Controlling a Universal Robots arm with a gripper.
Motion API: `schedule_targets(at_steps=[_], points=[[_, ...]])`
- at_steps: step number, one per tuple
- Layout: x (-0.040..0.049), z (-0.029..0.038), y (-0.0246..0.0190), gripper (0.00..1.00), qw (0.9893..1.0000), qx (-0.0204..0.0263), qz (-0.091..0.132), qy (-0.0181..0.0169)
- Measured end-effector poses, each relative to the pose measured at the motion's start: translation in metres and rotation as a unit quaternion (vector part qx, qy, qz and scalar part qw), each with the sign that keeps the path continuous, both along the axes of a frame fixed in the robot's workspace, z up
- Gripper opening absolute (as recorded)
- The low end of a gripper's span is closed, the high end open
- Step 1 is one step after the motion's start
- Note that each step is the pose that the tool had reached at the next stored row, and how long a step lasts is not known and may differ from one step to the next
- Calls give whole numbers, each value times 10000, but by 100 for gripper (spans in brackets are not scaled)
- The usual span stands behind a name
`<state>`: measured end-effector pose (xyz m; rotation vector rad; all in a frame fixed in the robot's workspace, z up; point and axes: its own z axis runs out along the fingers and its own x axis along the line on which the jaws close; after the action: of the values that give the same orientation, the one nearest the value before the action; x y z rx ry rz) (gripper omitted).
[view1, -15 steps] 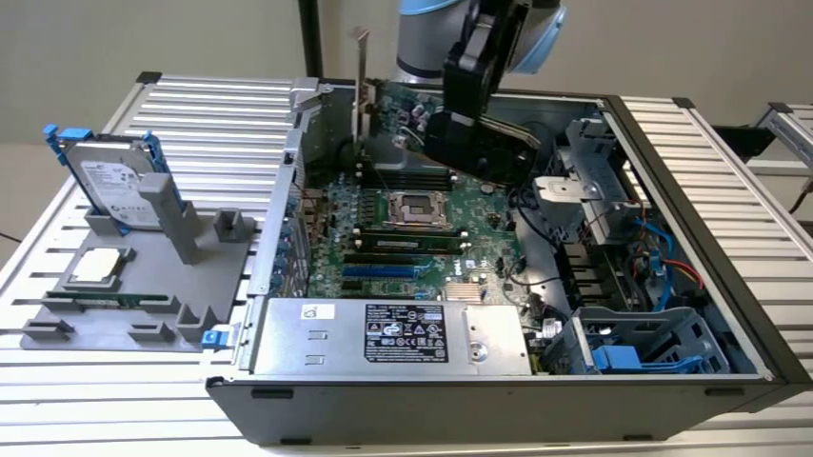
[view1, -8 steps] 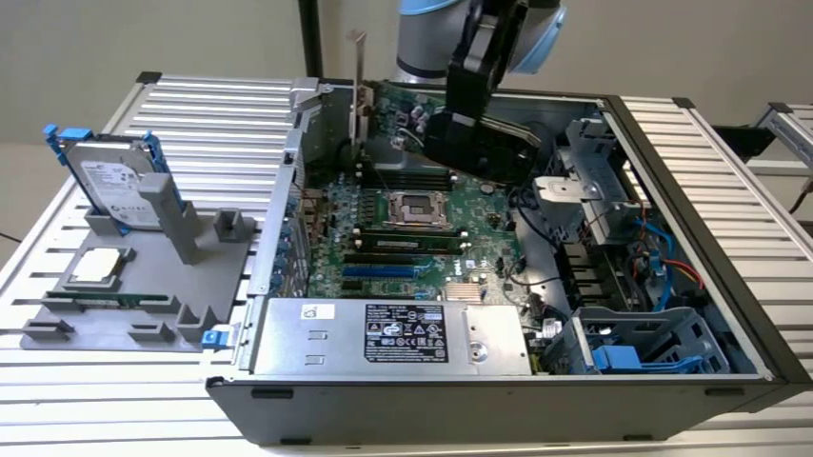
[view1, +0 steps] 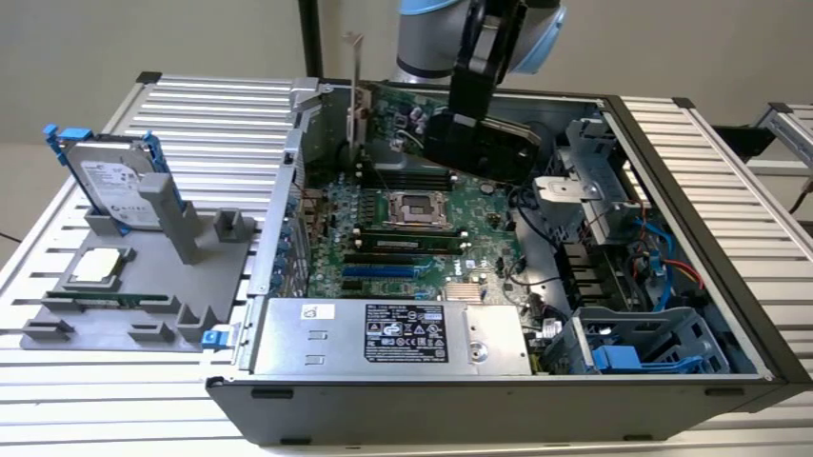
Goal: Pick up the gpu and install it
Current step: 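Insert the gpu into the slot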
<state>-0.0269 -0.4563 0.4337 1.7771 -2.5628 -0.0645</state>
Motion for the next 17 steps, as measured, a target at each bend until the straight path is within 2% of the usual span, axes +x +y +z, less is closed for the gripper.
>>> schedule_targets(at_steps=[7,11,14,17], points=[[0,1,0,0,9998,0,214,0],[0,1,0,0,9993,0,385,0],[0,0,0,0,9986,0,526,0],[0,0,1,0,9973,0,736,0]])
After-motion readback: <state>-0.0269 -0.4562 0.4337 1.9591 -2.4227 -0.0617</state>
